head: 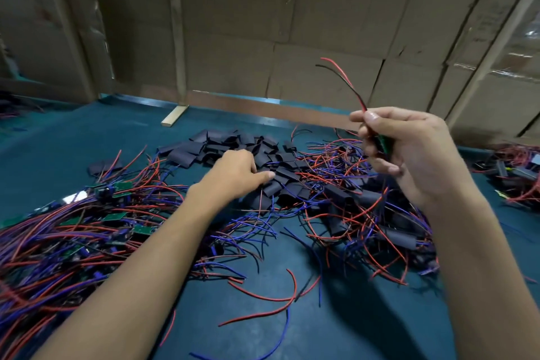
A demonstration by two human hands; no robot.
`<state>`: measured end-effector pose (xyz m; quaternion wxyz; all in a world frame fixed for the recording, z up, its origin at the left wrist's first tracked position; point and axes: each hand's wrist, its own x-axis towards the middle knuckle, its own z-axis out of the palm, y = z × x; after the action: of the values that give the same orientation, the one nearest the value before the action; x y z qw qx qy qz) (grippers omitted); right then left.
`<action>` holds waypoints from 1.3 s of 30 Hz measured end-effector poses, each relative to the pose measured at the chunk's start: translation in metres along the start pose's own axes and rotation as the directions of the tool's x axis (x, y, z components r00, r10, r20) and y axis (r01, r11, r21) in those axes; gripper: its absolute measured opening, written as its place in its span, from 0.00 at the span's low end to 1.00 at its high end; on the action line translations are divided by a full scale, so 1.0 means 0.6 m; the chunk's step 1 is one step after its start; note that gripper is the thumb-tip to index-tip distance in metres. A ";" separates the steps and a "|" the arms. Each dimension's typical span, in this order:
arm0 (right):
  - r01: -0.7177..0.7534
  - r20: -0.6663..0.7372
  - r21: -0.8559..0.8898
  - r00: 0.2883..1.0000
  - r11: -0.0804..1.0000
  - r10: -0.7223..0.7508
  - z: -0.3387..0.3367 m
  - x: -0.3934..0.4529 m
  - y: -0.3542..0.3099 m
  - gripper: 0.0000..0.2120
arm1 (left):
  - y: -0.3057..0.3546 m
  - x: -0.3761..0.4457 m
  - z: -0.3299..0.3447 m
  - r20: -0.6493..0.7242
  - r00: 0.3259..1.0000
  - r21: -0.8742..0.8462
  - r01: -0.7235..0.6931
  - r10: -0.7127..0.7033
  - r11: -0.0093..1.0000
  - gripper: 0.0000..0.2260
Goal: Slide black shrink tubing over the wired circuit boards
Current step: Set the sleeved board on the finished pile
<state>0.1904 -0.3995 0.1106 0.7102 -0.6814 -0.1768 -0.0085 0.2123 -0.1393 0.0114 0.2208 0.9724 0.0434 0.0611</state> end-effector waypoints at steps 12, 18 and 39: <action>-0.014 0.021 -0.221 1.000 0.975 0.019 0.012 -0.004 -0.003 0.10 | 0.014 0.001 -0.004 0.015 1.000 0.149 0.015 -0.017 0.989 0.16; 0.003 0.064 -0.236 0.998 0.972 0.012 0.010 -0.009 -0.011 0.10 | 0.007 0.000 -0.014 0.053 0.998 0.117 -0.045 0.039 0.992 0.19; -0.004 0.181 -0.223 0.982 0.975 0.046 -0.030 -0.013 -0.019 0.09 | 0.037 -0.059 -0.146 -0.136 0.878 -0.558 -0.451 0.459 0.696 0.17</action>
<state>0.1844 -0.4195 0.1194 0.6104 -0.7562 -0.2314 0.0442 0.1667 -0.1259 0.0961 0.4815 0.8402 -0.2201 0.1171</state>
